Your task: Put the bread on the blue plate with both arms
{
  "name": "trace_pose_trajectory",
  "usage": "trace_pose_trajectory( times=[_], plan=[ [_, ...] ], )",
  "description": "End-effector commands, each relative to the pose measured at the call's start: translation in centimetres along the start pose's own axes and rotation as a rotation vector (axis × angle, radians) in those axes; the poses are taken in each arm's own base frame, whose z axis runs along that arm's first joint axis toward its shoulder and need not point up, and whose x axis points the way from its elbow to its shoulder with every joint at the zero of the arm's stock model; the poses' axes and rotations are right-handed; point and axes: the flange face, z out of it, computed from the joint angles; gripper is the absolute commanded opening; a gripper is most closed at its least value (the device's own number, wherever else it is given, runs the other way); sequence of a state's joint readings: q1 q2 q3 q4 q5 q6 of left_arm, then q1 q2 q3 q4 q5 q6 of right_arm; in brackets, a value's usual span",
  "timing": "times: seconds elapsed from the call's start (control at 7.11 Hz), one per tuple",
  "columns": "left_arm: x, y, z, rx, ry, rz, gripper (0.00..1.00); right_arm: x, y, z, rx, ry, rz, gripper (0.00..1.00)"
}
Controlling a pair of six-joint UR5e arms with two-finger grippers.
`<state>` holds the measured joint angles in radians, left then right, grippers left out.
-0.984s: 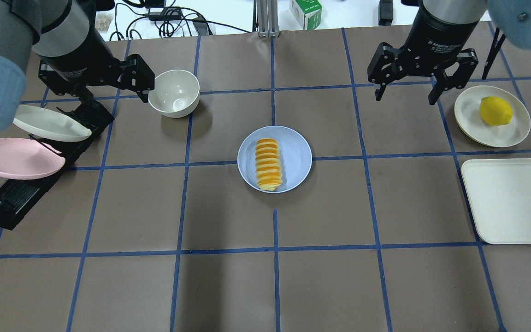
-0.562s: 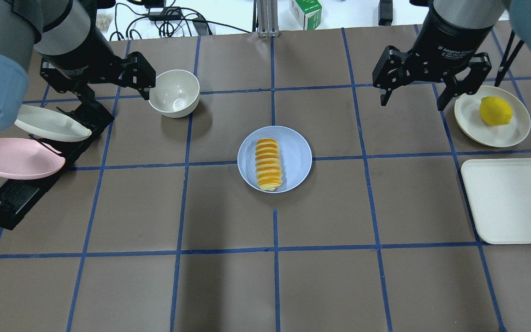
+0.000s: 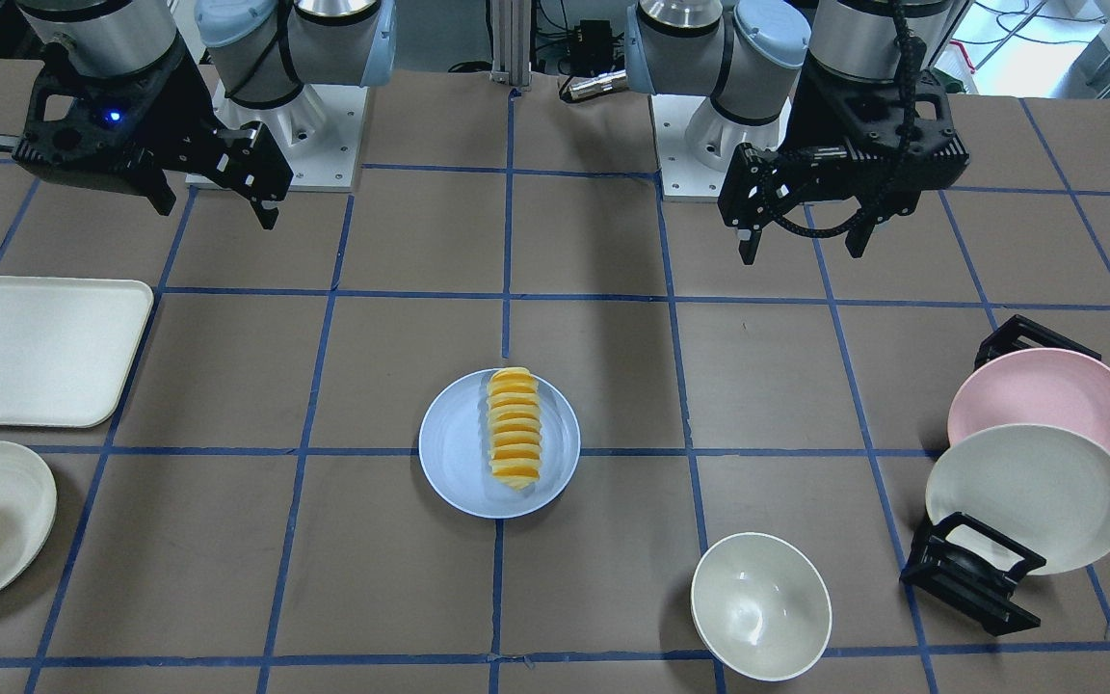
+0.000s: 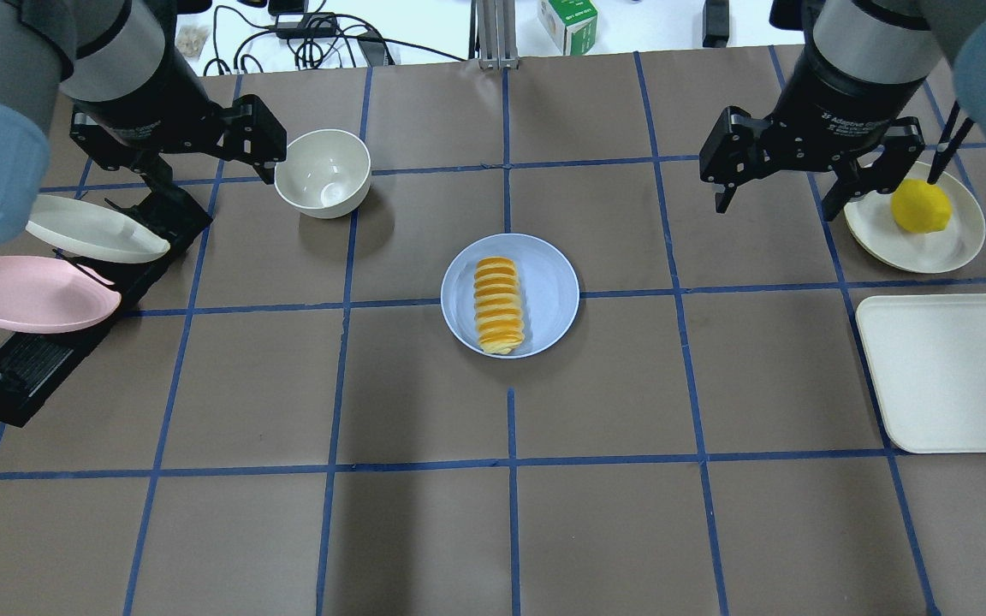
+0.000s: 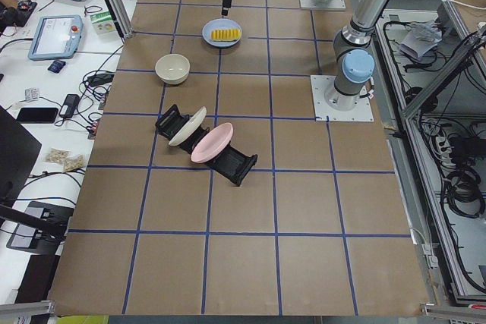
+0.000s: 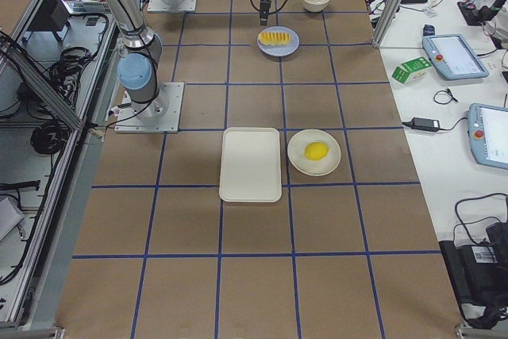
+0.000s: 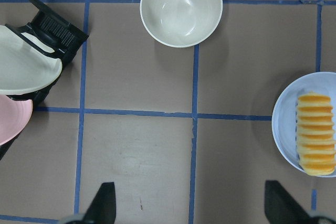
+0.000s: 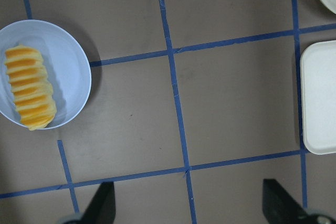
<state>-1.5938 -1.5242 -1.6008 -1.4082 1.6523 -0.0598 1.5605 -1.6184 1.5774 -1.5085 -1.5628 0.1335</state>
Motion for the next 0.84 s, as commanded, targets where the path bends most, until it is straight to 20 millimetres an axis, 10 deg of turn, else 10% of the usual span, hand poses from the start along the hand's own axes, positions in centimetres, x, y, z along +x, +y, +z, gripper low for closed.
trace_pose_trajectory(
  times=[0.0, 0.7],
  plan=[
    [0.01, -0.07, 0.07, -0.001, 0.000, 0.002, 1.00, -0.11, 0.11, 0.06, -0.003, -0.007, 0.002, 1.00],
    [-0.07, 0.60, 0.06, -0.002, -0.005, 0.008, 1.00, -0.33, 0.12, 0.36, -0.009, -0.006, -0.004, 1.00]
  ],
)
